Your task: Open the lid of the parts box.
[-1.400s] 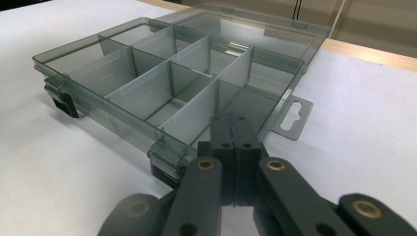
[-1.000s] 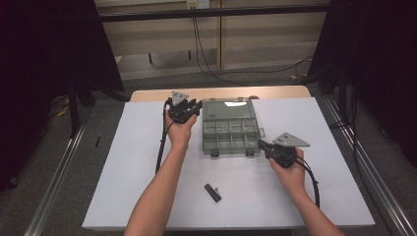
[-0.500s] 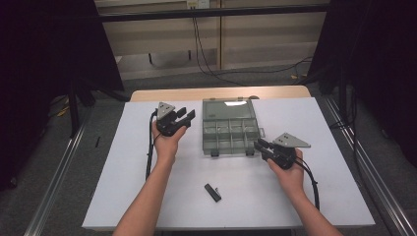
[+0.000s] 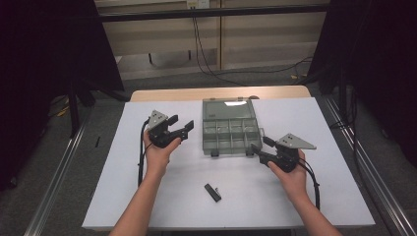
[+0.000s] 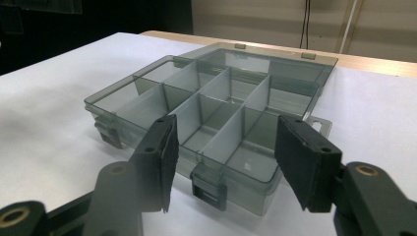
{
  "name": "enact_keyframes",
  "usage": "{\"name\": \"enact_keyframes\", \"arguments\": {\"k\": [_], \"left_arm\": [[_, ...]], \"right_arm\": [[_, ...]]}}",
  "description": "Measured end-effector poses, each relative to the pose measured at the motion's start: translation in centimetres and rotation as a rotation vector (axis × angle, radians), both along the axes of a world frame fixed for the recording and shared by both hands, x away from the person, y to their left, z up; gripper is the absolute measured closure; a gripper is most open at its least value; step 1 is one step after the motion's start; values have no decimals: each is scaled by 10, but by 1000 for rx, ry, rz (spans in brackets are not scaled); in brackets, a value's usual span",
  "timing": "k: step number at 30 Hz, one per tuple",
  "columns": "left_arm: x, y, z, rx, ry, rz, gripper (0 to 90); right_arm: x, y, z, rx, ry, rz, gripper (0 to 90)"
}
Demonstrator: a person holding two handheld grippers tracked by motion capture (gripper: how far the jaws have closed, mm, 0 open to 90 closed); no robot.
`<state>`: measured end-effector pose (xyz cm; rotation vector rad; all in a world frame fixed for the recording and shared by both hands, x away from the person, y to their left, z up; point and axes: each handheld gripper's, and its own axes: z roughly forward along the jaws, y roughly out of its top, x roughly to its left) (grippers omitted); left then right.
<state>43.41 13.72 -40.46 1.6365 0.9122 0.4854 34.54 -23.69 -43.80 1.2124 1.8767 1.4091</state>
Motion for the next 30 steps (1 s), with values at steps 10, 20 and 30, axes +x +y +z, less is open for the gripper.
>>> {"name": "enact_keyframes", "arguments": {"k": [10, 20, 30], "left_arm": [[-20, 13, -7, 29, -6, -19, 161], [-32, 33, -6, -2, -17, -12, 71], [-46, 51, -12, 2, -30, -16, 49]], "right_arm": [[-7, 2, 2, 11, 2, 8, 245], [-10, 5, 1, 6, 8, 11, 159], [-14, 11, 1, 7, 13, 39, 127]]}}
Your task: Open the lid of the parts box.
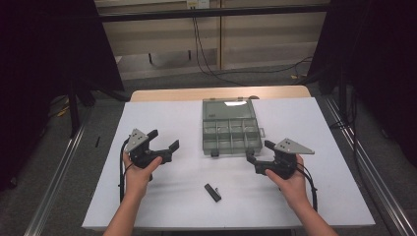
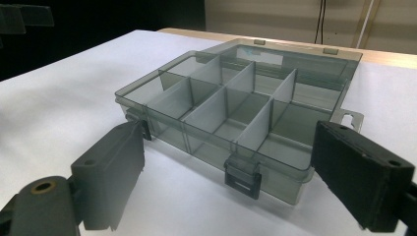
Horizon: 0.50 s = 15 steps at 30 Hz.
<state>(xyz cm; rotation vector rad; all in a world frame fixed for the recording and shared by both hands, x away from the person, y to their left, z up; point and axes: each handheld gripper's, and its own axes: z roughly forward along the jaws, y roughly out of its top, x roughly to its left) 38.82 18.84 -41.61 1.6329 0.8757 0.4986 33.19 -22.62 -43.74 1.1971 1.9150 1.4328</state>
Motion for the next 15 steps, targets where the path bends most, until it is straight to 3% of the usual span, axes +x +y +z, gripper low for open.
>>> {"name": "enact_keyframes", "arguments": {"k": [15], "left_arm": [[-17, 23, -6, 9, -1, 2, 43]], "right_arm": [[-1, 1, 0, -13, 6, 8, 112]]}}
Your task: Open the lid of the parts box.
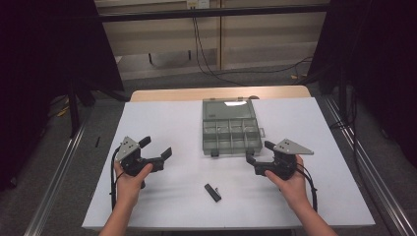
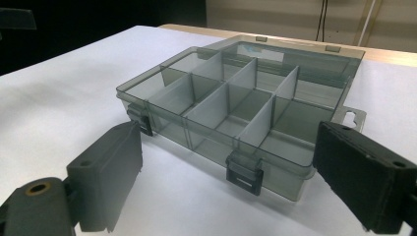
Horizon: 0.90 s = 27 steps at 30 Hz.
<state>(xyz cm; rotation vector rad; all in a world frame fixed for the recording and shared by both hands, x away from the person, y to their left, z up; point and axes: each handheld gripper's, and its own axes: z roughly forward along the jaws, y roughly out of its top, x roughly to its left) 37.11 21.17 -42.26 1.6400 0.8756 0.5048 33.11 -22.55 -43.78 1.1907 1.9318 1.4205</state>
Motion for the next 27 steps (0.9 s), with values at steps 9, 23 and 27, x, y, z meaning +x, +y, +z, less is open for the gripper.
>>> {"name": "enact_keyframes", "arguments": {"k": [9, 23, 27], "left_arm": [[-7, 12, -4, -10, 6, 17, 42], [-12, 16, -7, 0, 2, 22, 34], [-13, 18, -8, 7, 3, 13, 34]], "right_arm": [[0, 2, -1, -5, 7, 13, 111], [-3, 7, -1, -30, 21, 46, 96], [-2, 8, -1, -25, 24, 55, 94]]}}
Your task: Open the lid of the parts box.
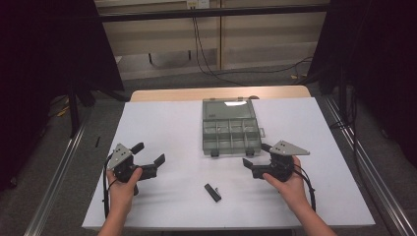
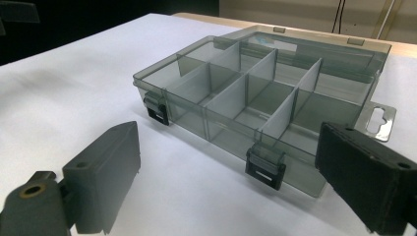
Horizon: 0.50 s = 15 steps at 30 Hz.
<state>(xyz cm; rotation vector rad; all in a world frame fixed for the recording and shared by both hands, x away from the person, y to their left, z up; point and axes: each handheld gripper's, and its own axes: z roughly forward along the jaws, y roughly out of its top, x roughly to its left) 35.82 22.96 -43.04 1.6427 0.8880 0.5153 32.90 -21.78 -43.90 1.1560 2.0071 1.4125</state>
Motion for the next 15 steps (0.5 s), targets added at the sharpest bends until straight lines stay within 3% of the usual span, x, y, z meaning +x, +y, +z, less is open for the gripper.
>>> {"name": "enact_keyframes", "arguments": {"k": [2, 4, 15], "left_arm": [[0, 1, 0, -13, 0, 9, 35], [-1, 4, -1, 4, 1, 6, 34], [-3, 4, -4, -1, 1, 7, 35]], "right_arm": [[0, 1, -1, -4, 10, 5, 93], [-1, 2, -1, -9, 17, 8, 92], [0, 5, -1, -12, 18, 23, 92]]}}
